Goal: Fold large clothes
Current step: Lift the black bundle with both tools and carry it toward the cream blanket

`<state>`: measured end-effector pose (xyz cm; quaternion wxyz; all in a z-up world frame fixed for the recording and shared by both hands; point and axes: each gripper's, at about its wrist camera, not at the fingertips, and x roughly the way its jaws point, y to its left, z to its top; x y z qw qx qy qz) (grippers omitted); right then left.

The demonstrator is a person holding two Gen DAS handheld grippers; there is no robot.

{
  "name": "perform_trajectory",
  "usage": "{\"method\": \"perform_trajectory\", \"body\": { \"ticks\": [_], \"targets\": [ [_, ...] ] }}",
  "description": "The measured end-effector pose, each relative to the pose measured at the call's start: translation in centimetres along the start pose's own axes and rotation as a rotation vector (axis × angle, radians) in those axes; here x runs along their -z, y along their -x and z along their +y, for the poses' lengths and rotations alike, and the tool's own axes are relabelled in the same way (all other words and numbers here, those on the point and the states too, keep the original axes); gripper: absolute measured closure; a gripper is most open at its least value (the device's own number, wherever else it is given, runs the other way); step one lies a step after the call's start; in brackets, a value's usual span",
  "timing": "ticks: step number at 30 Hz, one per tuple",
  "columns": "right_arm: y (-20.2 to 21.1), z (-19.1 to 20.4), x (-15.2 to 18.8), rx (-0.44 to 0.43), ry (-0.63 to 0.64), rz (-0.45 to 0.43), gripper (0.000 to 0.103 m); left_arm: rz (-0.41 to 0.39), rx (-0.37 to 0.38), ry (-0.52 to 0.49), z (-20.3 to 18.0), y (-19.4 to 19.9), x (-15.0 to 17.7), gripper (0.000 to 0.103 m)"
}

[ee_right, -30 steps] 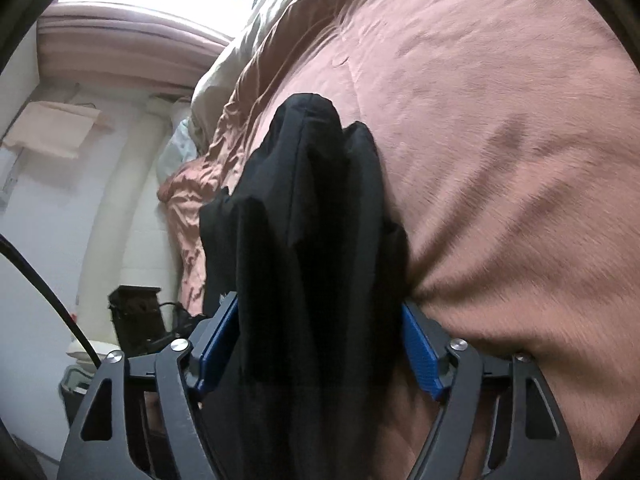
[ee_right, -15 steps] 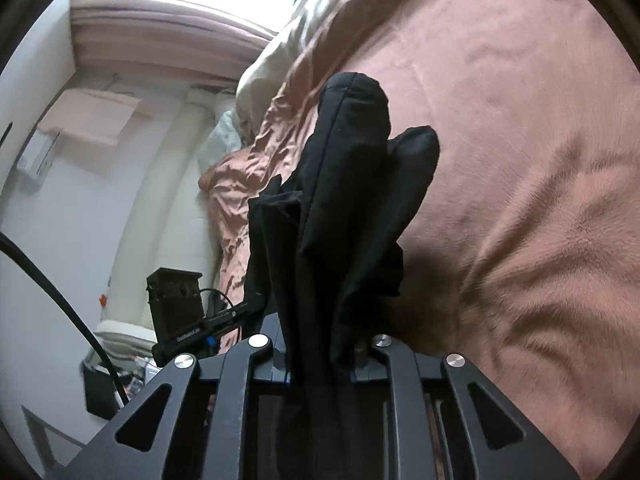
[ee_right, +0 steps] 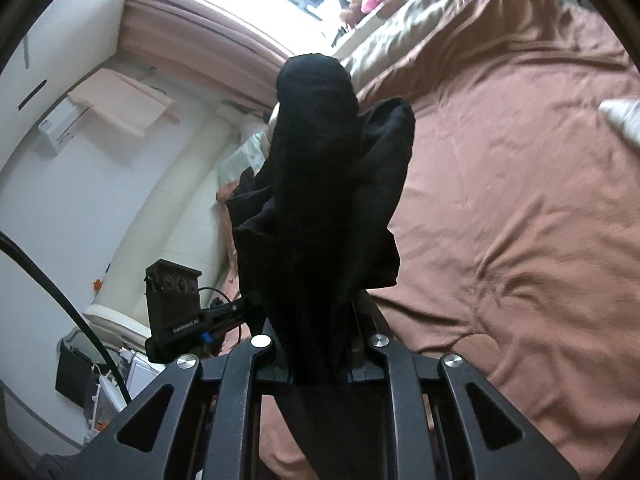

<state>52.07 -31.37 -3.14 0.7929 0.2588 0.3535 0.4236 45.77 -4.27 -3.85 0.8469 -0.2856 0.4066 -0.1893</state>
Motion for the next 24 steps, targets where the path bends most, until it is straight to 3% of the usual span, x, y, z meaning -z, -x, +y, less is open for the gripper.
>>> {"method": "perform_trajectory", "body": {
  "ticks": [9, 24],
  "targets": [
    [8.8, 2.2, 1.3, 0.091, 0.059, -0.089, 0.09, 0.009, 0.105, -0.058, -8.9, -1.0, 1.2, 0.084],
    [23.9, 3.2, 2.8, 0.279, 0.077, -0.222, 0.09, 0.077, 0.265, -0.106, -23.5, -6.8, 4.6, 0.084]
  ]
}}
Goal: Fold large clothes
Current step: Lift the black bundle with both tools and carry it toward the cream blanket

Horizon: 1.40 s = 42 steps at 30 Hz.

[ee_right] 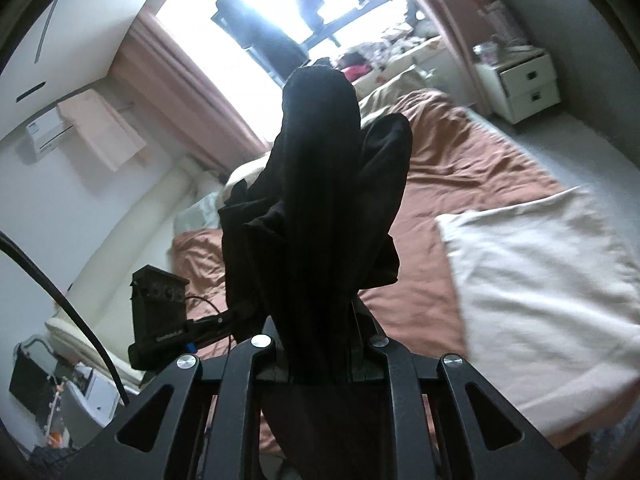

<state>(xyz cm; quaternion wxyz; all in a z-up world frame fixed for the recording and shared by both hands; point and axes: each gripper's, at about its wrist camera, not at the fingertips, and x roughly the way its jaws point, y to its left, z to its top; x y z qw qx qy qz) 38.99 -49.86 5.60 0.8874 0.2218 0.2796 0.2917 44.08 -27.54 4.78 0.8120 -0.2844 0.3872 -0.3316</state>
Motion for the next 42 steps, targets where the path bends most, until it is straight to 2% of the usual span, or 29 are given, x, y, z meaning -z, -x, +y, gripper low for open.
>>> {"method": "perform_trajectory", "body": {
  "ticks": [8, 15, 22, 28, 32, 35, 38, 39, 40, 41, 42],
  "targets": [
    [3.6, -0.3, -0.7, 0.081, -0.013, -0.028, 0.09, 0.067, 0.067, -0.007, -5.1, -5.1, 2.4, 0.084],
    [4.1, -0.9, -2.4, 0.149, -0.034, -0.005, 0.09, 0.142, 0.1, 0.03, -6.4, -10.3, 3.9, 0.084],
    [2.8, -2.1, -4.4, 0.186, -0.085, 0.004, 0.09, 0.185, 0.087, 0.078, -5.2, -14.6, 3.9, 0.084],
    [-0.9, -4.4, -5.7, 0.198, -0.148, 0.033, 0.09, 0.214, 0.048, 0.116, -2.8, -17.8, 3.2, 0.084],
    [-2.7, -6.2, -6.8, 0.219, -0.177, 0.058, 0.09, 0.219, 0.017, 0.102, -1.4, -19.5, 2.8, 0.083],
    [-4.7, -7.4, -7.3, 0.277, -0.225, 0.073, 0.09, 0.24, -0.005, 0.108, -0.1, -20.8, 2.6, 0.081],
    [-5.9, -8.4, -7.2, 0.353, -0.287, 0.096, 0.081, 0.274, -0.025, 0.125, 1.1, -22.4, 2.6, 0.079],
    [-6.2, -8.8, -7.0, 0.393, -0.3, 0.098, 0.074, 0.285, -0.035, 0.128, 1.5, -22.9, 2.7, 0.078],
    [-6.2, -8.9, -6.8, 0.434, -0.305, 0.086, 0.06, 0.297, -0.05, 0.13, 1.9, -23.4, 2.7, 0.077],
    [-6.0, -9.0, -6.8, 0.457, -0.312, 0.075, 0.051, 0.307, -0.057, 0.132, 2.2, -23.9, 2.8, 0.075],
    [-5.5, -9.0, -6.6, 0.47, -0.327, 0.055, 0.037, 0.314, -0.056, 0.138, 2.5, -24.2, 2.8, 0.07]
  ]
}}
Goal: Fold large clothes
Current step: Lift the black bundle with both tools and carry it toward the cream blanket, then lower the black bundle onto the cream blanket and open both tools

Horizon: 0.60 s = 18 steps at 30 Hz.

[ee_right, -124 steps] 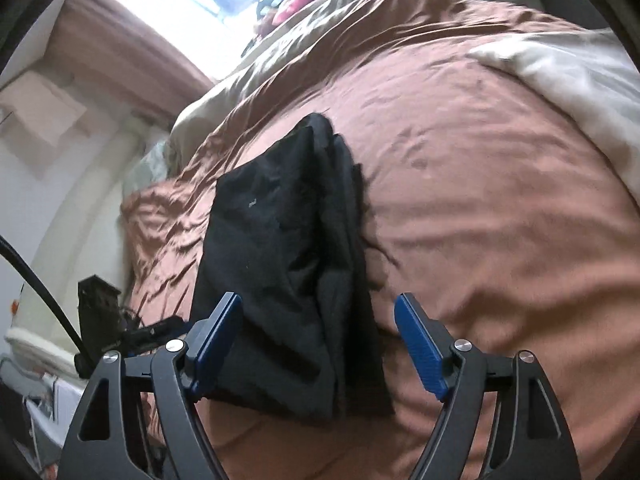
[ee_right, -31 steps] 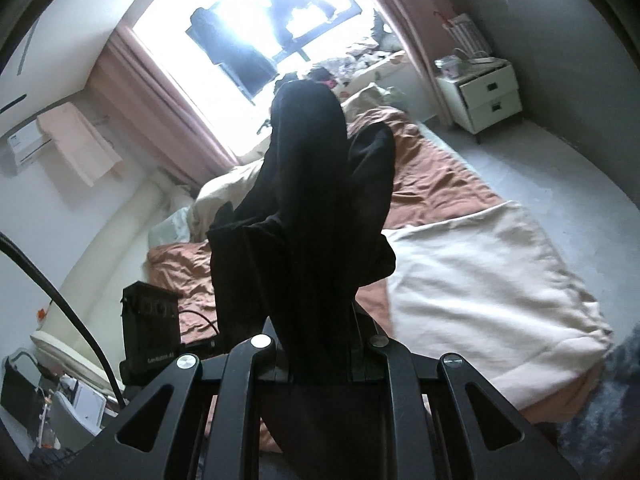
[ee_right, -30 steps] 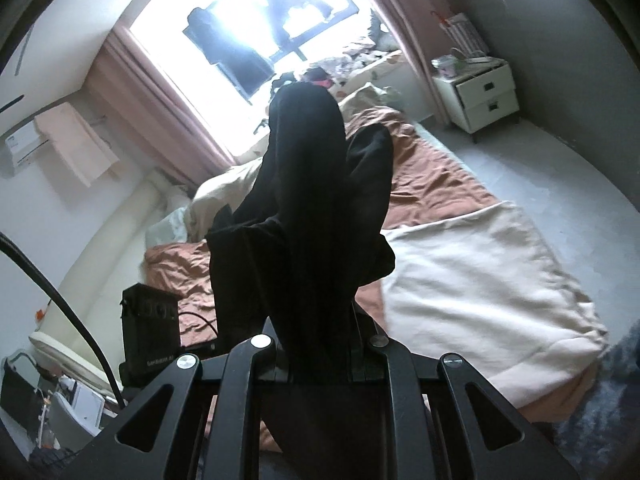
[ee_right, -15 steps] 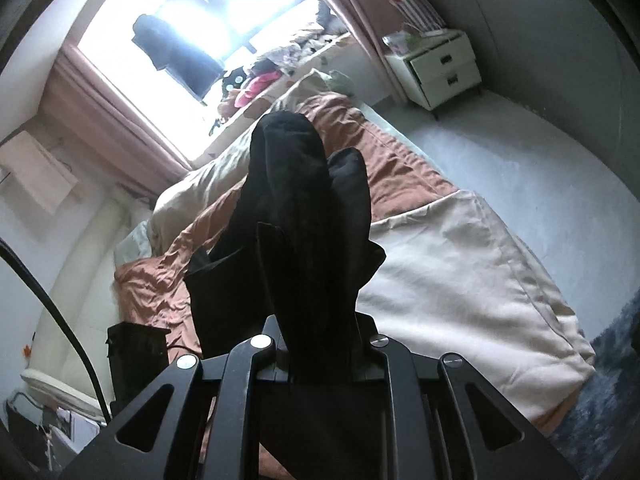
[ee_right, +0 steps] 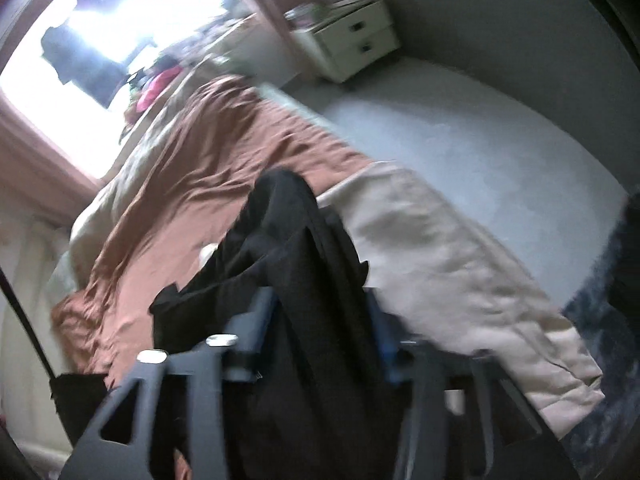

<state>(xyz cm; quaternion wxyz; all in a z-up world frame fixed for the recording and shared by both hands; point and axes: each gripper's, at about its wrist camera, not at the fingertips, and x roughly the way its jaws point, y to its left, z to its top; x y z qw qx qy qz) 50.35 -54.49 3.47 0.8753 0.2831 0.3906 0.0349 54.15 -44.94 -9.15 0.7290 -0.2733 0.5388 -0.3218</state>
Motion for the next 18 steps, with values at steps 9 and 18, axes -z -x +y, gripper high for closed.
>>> {"method": "perform_trajectory", "body": {
  "ticks": [9, 18],
  "targets": [
    [8.5, -1.7, 3.8, 0.061, -0.006, -0.091, 0.034, -0.036, -0.075, -0.114, -2.3, 1.4, 0.5, 0.039],
    [14.8, -6.5, 13.9, 0.101, -0.115, -0.211, 0.034, -0.016, -0.039, -0.151, -2.5, 2.2, 0.6, 0.039]
  ]
}}
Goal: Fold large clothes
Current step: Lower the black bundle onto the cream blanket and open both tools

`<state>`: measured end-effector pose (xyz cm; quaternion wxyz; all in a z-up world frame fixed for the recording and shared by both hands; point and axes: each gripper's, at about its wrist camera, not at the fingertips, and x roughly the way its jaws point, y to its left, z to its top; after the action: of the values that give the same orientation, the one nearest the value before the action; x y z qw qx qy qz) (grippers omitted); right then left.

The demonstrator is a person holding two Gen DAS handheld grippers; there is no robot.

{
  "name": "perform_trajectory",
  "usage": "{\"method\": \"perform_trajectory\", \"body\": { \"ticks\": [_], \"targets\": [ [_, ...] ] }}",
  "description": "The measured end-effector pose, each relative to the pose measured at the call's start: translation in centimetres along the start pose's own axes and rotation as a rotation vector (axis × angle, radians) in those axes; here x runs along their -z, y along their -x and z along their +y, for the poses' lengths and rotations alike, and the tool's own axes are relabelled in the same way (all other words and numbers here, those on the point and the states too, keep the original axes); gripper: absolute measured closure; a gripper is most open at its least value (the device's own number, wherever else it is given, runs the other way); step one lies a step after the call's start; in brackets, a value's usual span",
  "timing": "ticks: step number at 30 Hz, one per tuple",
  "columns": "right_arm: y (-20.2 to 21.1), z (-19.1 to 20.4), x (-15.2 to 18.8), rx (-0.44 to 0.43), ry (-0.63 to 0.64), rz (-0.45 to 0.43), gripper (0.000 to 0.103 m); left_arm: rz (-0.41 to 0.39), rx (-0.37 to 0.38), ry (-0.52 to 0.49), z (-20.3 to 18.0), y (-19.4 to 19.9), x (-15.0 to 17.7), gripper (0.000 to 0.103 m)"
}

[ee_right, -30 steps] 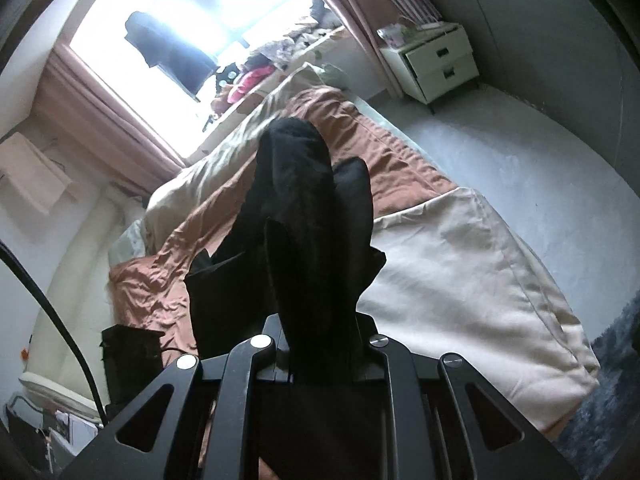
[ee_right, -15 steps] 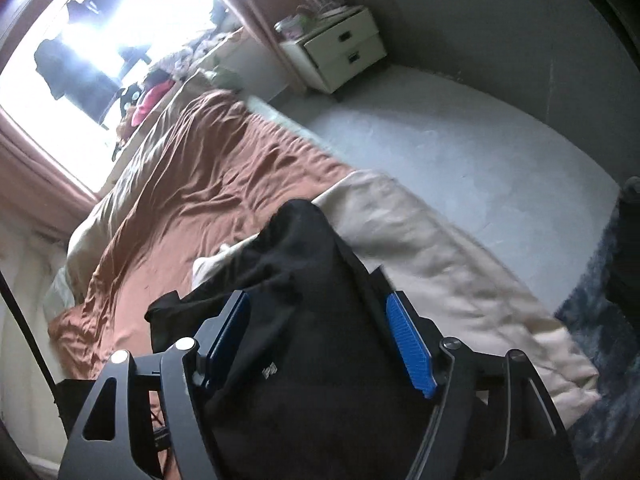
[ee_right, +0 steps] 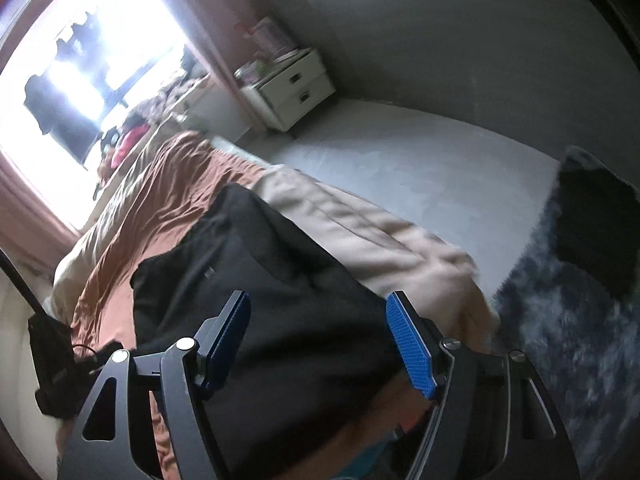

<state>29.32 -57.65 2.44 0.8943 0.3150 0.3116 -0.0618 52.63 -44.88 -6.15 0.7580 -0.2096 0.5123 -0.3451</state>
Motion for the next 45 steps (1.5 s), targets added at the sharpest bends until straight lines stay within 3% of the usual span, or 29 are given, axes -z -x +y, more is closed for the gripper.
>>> {"method": "perform_trajectory", "body": {
  "ticks": [5, 10, 13, 26, 33, 45],
  "targets": [
    [1.9, -1.7, 4.0, -0.043, -0.1, -0.03, 0.037, 0.013, 0.005, -0.012, 0.6, -0.5, -0.4, 0.039],
    [1.1, -2.4, 6.0, -0.089, -0.145, 0.002, 0.077, 0.006, -0.018, -0.053, 0.8, -0.9, -1.2, 0.039],
    [0.3, -2.7, 5.4, -0.087, -0.155, -0.008, 0.093, 0.006, -0.019, -0.055, 1.2, -1.2, -2.0, 0.039],
    [-0.4, -3.1, 5.9, -0.054, -0.189, -0.066, 0.103, 0.012, -0.036, -0.063, 1.7, -3.1, -6.1, 0.039],
    [-0.5, -2.0, 6.9, -0.016, -0.217, -0.112, 0.103, -0.026, -0.038, -0.038, 1.8, -3.1, -8.0, 0.039],
    [1.5, 0.5, 8.4, 0.025, -0.17, -0.091, 0.103, -0.036, -0.106, -0.177, 0.4, 1.0, -3.9, 0.039]
  ]
}}
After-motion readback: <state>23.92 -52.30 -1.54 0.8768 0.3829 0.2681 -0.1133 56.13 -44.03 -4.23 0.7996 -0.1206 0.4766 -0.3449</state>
